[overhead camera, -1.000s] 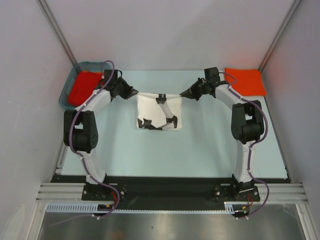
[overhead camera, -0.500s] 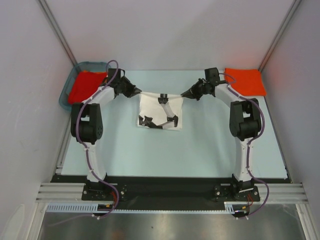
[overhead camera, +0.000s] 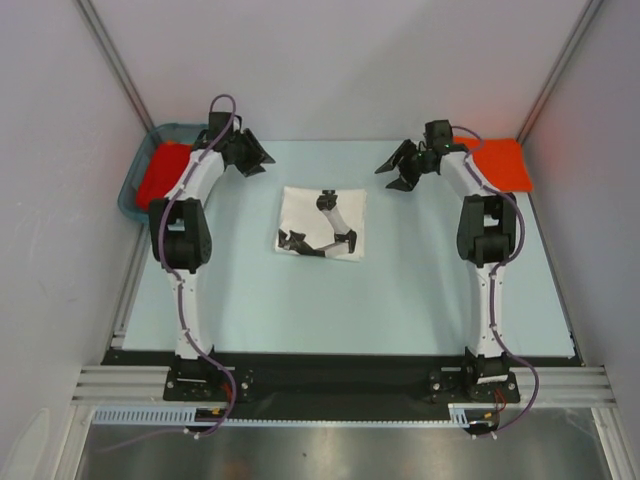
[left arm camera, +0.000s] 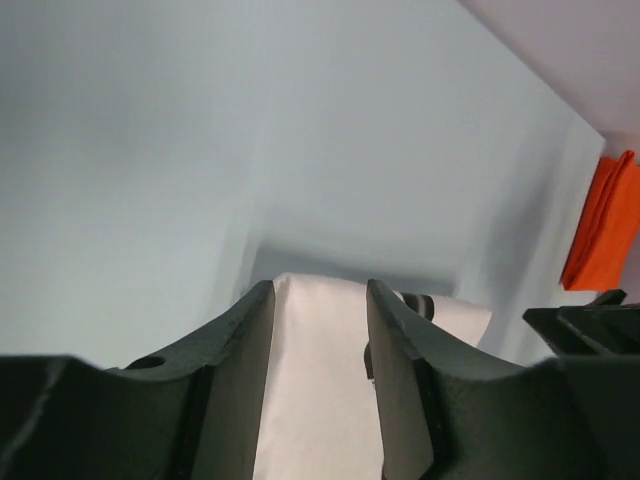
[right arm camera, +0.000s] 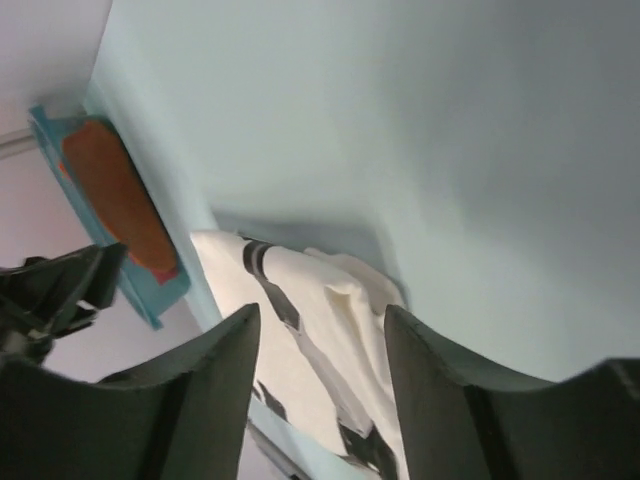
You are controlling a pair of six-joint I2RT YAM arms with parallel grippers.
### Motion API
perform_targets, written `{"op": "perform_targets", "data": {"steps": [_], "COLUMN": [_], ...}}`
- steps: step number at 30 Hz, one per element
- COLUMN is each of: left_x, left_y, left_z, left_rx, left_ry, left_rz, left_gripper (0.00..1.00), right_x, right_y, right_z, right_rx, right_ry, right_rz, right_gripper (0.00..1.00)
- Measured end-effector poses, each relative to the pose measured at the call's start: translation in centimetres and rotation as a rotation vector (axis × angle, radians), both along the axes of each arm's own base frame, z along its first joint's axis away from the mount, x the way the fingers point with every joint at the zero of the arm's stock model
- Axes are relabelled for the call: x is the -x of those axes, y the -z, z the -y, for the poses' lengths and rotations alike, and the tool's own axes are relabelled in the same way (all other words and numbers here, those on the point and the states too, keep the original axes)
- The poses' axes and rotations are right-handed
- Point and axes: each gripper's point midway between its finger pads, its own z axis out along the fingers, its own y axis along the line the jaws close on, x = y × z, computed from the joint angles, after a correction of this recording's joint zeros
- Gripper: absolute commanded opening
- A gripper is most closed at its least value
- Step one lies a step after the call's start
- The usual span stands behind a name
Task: Fold and stack the t-shirts
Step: Fold the tshirt
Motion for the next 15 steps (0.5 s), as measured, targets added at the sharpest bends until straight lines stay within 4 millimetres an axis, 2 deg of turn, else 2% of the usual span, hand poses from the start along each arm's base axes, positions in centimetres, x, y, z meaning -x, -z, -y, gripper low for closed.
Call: {"op": "perform_targets", "data": {"steps": [2, 3, 5, 6, 8, 9, 10, 11, 15], "left_x": [0.7, 2.0, 5.2, 7.2, 9.4, 10.3, 10.8, 11.2, 11.7], "left_y": [-1.7, -2.4, -3.5, -3.9, -4.8, -5.1, -5.1, -4.9, -1.5], "left_z": [-0.4, -0.4, 0.2, 0.9, 2.8, 4.1, 5.5, 6.8, 11.4], "left_rx": [-0.031, -0.037, -0.006, 0.025, 0.097, 0.144, 0.184, 0.218, 0.318], "left_ry": [0.029, 0.049, 0.091, 0.121, 0.177, 0.214, 0.251, 0.283, 0.395], "left_rz": [0.037, 0.042, 0.056, 0.052, 0.1, 0.128, 0.148, 0.16, 0.146], "left_gripper": [0.49, 0.49, 0.48, 0.47, 0.42, 0.42, 0.41, 0.41, 0.36], "right_x": [-0.2, -0.1, 1.1, 2.0, 3.6, 4.0, 4.5, 4.8, 5.4], "right_y": [-0.7, -1.1, -1.8, -2.2, -2.9, -3.0, -3.0, -2.8, -1.0], "right_z": [1.8, 2.6, 3.3, 3.0, 1.3, 0.3, -1.1, -2.6, -7.8], "right_rx": [0.056, 0.081, 0.093, 0.079, 0.023, -0.007, -0.041, -0.074, -0.191], "right_ry": [-0.029, -0.045, -0.079, -0.096, -0.144, -0.16, -0.182, -0.206, -0.257], "right_rz": [0.043, 0.065, 0.099, 0.107, 0.142, 0.155, 0.17, 0.186, 0.197], "right_gripper": [0.7, 0.7, 0.66, 0.59, 0.54, 0.49, 0.4, 0.37, 0.24]}}
